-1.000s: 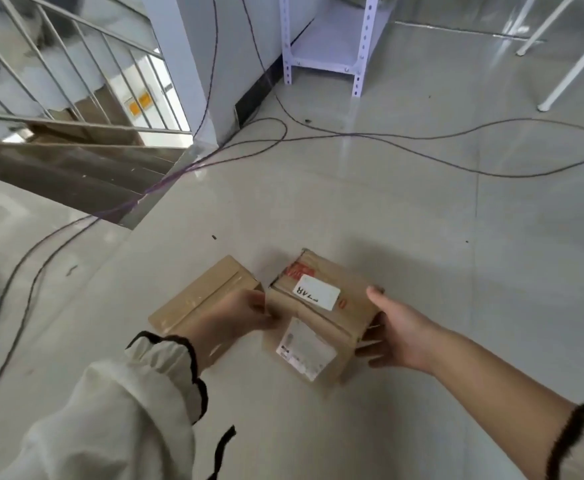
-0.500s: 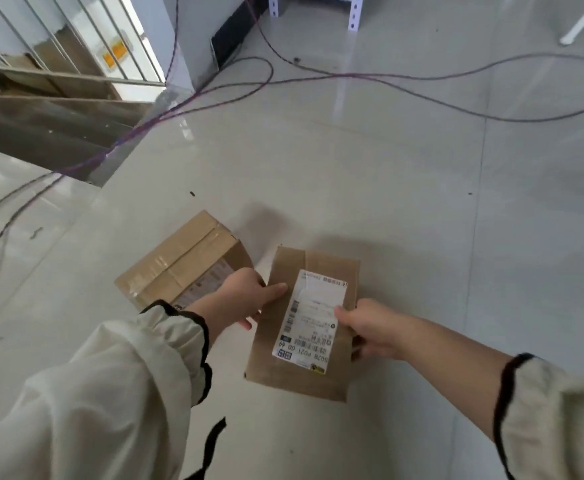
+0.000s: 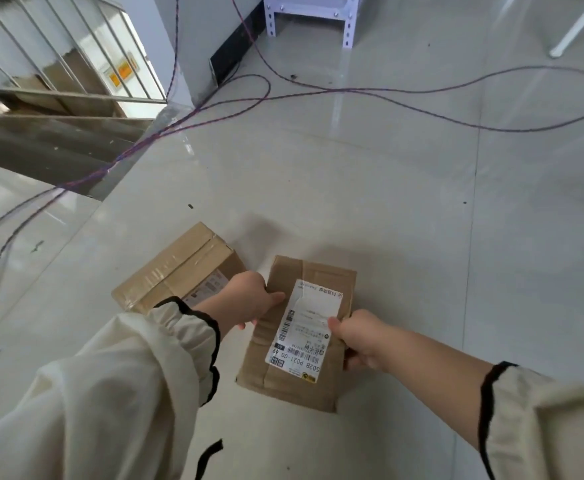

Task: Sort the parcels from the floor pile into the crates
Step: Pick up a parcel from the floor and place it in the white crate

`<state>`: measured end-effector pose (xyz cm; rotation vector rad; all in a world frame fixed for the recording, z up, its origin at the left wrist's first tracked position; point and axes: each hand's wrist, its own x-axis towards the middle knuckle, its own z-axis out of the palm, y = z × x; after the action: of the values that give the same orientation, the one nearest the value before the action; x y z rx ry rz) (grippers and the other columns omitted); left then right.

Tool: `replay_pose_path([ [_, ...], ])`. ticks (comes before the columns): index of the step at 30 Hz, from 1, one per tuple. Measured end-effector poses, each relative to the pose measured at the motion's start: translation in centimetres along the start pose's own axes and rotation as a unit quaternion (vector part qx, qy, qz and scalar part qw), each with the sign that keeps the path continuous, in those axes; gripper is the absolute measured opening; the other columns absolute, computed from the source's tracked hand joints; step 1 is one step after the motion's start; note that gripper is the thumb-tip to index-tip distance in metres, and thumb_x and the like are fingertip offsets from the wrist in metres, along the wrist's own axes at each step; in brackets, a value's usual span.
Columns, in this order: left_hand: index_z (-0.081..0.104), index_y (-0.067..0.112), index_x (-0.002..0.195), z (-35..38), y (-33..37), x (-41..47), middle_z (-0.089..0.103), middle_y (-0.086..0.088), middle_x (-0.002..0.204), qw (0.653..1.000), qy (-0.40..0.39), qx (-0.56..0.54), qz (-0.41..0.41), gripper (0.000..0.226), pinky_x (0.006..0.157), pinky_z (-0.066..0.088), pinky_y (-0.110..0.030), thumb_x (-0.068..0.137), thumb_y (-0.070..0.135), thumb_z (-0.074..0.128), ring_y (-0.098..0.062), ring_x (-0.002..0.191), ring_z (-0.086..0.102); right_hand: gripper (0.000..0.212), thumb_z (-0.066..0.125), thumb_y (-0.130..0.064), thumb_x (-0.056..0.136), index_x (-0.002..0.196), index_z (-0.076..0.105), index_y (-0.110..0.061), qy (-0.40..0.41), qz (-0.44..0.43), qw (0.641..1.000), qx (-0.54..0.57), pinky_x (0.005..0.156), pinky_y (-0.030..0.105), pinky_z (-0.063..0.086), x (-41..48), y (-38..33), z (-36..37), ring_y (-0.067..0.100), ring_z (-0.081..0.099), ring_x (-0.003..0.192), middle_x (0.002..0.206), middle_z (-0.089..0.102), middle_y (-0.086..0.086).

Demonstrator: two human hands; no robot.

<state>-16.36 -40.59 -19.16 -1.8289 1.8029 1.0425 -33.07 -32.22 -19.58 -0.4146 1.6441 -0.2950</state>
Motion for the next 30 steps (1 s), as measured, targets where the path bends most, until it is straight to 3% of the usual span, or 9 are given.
replay_pose_path([
  [4,0.062,0.010,0.078,0.1,1.3,0.6,0.063,-0.002,0.070,0.993,0.097,0.029,0.065,0.038,0.050,0.050,-0.026,0.090,0.046,0.056,-0.016,0.061,0.061,0.026,0.047,-0.022,0.098,0.116,0.054,-0.004,0.002,0.023,0.990,0.136,0.053,0.037,0.053,-0.9,2.0,1.5,0.025,0.063,0.075,0.095,0.065,0.011],
  [6,0.066,0.012,0.088,0.9,2.0,0.8,0.065,-0.001,0.075,0.987,0.108,0.040,0.111,0.036,0.054,0.051,-0.026,0.092,0.044,0.053,-0.016,0.064,0.062,0.021,0.045,-0.022,0.099,0.110,0.054,-0.006,-0.025,0.041,0.983,0.179,0.059,0.038,0.056,-1.9,3.0,2.0,0.022,0.062,0.069,0.085,0.064,0.010],
  [8,0.068,0.015,0.105,1.3,1.9,0.8,0.068,0.000,0.092,0.981,0.110,0.012,0.158,0.034,0.065,0.048,-0.026,0.094,0.041,0.049,-0.015,0.076,0.060,0.027,0.046,-0.029,0.098,0.116,0.051,-0.009,-0.042,0.055,0.983,0.168,0.078,0.047,0.052,-2.6,3.9,1.6,0.027,0.061,0.080,0.090,0.060,0.011],
  [11,0.061,0.017,0.120,0.1,-0.9,-0.1,0.065,-0.003,0.113,0.979,0.137,-0.077,0.129,0.043,0.075,0.043,-0.027,0.094,0.048,0.045,-0.015,0.087,0.056,0.065,0.051,-0.055,0.088,0.137,0.039,-0.015,0.045,0.050,0.994,0.082,0.089,0.052,0.043,-2.8,4.6,-1.0,0.040,0.046,0.121,0.135,0.046,0.013],
  [13,0.057,0.018,0.119,-1.0,-4.1,-1.2,0.067,-0.007,0.102,0.992,0.059,-0.110,0.020,0.058,0.062,0.048,-0.027,0.088,0.064,0.043,-0.020,0.076,0.062,0.079,0.051,-0.061,0.084,0.142,0.033,-0.010,0.152,-0.027,0.988,0.025,0.103,0.047,0.037,-2.7,4.5,-3.0,0.036,0.040,0.129,0.144,0.040,0.013],
  [15,0.047,0.014,0.121,-1.8,-6.5,-2.9,0.069,-0.011,0.101,0.974,-0.140,-0.155,-0.090,0.079,0.056,0.053,-0.029,0.073,0.078,0.047,-0.025,0.075,0.071,0.076,0.051,-0.053,0.089,0.146,0.026,-0.011,0.209,-0.148,0.965,-0.054,0.112,0.040,0.029,-2.4,4.1,-4.3,0.029,0.034,0.136,0.150,0.033,0.011],
  [19,0.046,0.003,0.126,-0.3,-7.4,-4.4,0.072,-0.012,0.105,0.913,-0.351,-0.178,-0.105,0.083,0.060,0.056,-0.030,0.074,0.068,0.051,-0.026,0.090,0.071,0.031,0.051,-0.029,0.094,0.121,0.057,-0.013,0.162,-0.277,0.931,-0.176,0.085,0.028,0.042,-1.8,3.1,-3.8,0.021,0.057,0.105,0.118,0.063,0.005],
  [25,0.066,0.003,0.097,1.1,-6.4,-3.8,0.075,-0.008,0.083,0.953,-0.222,-0.194,-0.067,0.052,0.057,0.055,-0.027,0.090,0.052,0.051,-0.020,0.079,0.072,0.018,0.054,-0.023,0.088,0.074,0.052,-0.013,0.227,-0.230,0.912,-0.254,0.054,0.029,0.032,-2.1,3.9,-2.9,0.022,0.050,0.071,0.069,0.053,0.001],
  [30,0.065,0.008,0.086,0.6,-5.0,-2.8,0.072,-0.001,0.065,0.990,-0.009,-0.136,-0.026,0.049,0.050,0.048,-0.024,0.080,0.057,0.062,-0.012,0.057,0.068,0.007,0.062,-0.010,0.087,0.081,0.062,-0.006,0.070,-0.088,0.991,-0.071,0.060,0.028,0.059,-3.0,5.2,-3.1,0.021,0.065,0.073,0.089,0.068,0.015],
])
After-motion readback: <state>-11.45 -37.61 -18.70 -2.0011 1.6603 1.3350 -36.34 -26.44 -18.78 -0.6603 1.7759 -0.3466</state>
